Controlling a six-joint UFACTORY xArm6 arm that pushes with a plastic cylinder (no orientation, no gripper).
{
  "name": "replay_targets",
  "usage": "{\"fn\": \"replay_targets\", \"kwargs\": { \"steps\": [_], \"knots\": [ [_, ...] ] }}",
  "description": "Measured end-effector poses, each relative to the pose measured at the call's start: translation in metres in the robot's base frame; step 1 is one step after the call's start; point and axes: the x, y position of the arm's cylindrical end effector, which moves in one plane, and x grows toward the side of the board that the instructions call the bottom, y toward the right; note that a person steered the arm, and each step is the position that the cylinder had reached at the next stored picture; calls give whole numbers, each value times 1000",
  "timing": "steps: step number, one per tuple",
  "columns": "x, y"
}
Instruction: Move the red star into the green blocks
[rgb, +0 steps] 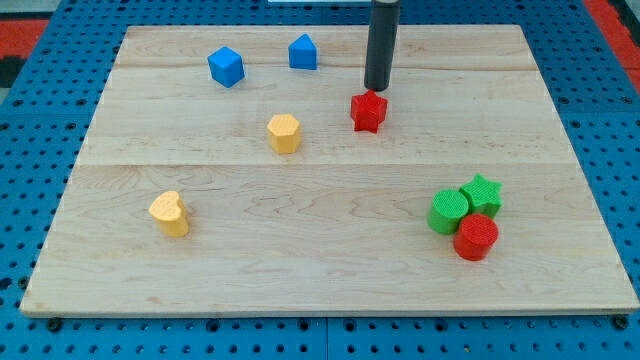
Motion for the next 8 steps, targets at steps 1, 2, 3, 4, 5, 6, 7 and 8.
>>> {"fn": "replay_targets", "kwargs": {
  "steps": [1, 2, 3, 4, 5, 6, 7, 8],
  "knots": [
    [36, 7],
    [79, 9],
    [23, 1],
    [32, -46],
    [84, -33],
    [125, 4],
    [146, 24],
    [132, 39]
  ]
}}
